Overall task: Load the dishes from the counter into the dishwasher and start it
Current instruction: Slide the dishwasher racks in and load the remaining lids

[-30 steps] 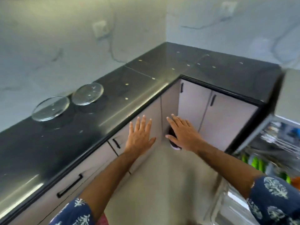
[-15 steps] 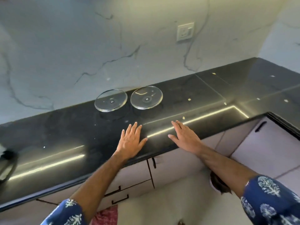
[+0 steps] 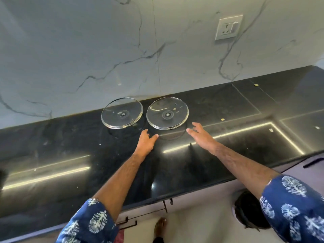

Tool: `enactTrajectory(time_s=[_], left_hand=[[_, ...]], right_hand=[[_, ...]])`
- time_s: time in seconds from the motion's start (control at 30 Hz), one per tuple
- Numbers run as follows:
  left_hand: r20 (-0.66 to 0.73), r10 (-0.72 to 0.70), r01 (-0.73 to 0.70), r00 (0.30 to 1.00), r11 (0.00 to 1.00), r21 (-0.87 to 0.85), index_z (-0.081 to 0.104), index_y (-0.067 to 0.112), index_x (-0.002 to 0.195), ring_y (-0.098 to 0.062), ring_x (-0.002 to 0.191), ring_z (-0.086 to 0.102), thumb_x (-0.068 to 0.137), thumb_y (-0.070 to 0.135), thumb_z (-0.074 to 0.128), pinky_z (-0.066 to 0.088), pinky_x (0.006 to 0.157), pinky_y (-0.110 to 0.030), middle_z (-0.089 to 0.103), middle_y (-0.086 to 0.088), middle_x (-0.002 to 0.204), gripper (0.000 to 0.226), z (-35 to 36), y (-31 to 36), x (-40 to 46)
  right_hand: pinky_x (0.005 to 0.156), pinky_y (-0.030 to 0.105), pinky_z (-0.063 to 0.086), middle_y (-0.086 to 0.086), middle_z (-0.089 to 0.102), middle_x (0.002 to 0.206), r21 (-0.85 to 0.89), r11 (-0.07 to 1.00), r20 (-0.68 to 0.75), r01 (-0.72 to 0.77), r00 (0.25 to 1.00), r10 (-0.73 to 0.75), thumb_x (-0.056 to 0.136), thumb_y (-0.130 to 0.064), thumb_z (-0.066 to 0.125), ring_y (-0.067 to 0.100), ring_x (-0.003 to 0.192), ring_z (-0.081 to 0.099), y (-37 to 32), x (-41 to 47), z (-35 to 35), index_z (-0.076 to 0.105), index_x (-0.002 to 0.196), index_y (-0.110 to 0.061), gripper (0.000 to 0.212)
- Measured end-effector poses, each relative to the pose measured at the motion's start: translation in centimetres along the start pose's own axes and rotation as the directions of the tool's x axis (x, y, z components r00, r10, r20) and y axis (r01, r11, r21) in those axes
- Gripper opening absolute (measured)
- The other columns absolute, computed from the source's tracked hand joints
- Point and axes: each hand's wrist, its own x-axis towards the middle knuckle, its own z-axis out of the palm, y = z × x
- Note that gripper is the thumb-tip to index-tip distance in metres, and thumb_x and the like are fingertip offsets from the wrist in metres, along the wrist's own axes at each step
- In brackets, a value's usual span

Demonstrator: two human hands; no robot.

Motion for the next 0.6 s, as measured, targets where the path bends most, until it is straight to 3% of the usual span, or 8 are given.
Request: enactTrajectory(time_s=[0.07,0.17,0.3,0.37,0.47,0.6], left_hand=[[0.085,-0.13,0.148,0.988,0.949,-0.278,0.012,0.01,0.157,-0.031,0.114,0.062,0.101,0.026,0.057,0.055,0.093,-0.046,0.045,-0.013,0.143,0.074,0.5,0.5,2.4],[0.17,-0.18,0.242,0.969,0.838,-0.489,0.019,0.008,0.153,-0.038,0.11,0.065,0.104,0.023,0.053,0.056,0.089,-0.051,0.048,-0.021,0.14,0.062,1.5,0.8,5.5],[0.203,-0.136,0.234,0.97,0.756,-0.611,0.031,0.0,0.142,-0.036,0.091,0.07,0.103,0.009,0.05,0.063,0.067,-0.043,0.06,-0.024,0.122,0.044,2.4,0.9,8.6],[0.211,-0.13,0.239,0.969,0.715,-0.657,0.031,0.002,0.139,-0.032,0.083,0.072,0.1,-0.002,0.051,0.063,0.066,-0.046,0.062,-0.023,0.114,0.044,2.6,1.2,9.7],[0.213,-0.124,0.237,0.969,0.709,-0.664,0.031,0.011,0.128,-0.034,0.079,0.075,0.093,-0.009,0.057,0.062,0.069,-0.053,0.06,-0.024,0.118,0.048,2.6,1.3,9.9],[0.311,0.002,0.189,0.95,0.79,-0.583,0.048,0.004,0.125,-0.045,0.096,0.071,0.086,-0.012,0.062,0.057,0.077,-0.066,0.067,-0.026,0.118,0.045,2.9,-0.1,7.4]], right_hand=[[0.078,0.024,0.048,0.004,0.043,0.148,0.083,0.996,0.002,-0.039,0.999,0.039,0.101,-0.046,0.048,0.018,0.124,0.052,-0.2,1.2,0.4,0.022,0.154,-0.022,0.063],[0.094,0.035,0.052,0.006,0.047,0.141,0.218,0.971,-0.009,-0.103,0.994,0.107,0.102,-0.045,0.049,0.022,0.119,0.057,-0.4,2.8,0.5,0.023,0.153,-0.023,0.061],[0.098,0.039,0.05,0.003,0.044,0.143,0.369,0.916,-0.057,-0.154,0.98,0.188,0.103,-0.041,0.049,0.025,0.117,0.058,-1.0,4.7,-0.1,0.022,0.153,-0.02,0.06],[0.1,0.04,0.05,-0.002,0.046,0.136,0.428,0.887,-0.087,-0.171,0.97,0.229,0.103,-0.038,0.049,0.026,0.117,0.059,-0.9,5.4,-0.2,0.023,0.153,-0.02,0.06],[0.101,0.042,0.051,-0.004,0.053,0.128,0.515,0.84,-0.105,-0.171,0.96,0.26,0.102,-0.034,0.054,0.027,0.117,0.06,-0.5,5.7,-0.3,0.028,0.149,-0.021,0.055],[0.103,0.046,0.049,0.001,0.055,0.132,0.6,0.79,-0.185,-0.129,0.938,0.294,0.097,-0.036,0.062,0.024,0.119,0.059,1.0,4.4,-1.7,0.034,0.147,-0.022,0.059]])
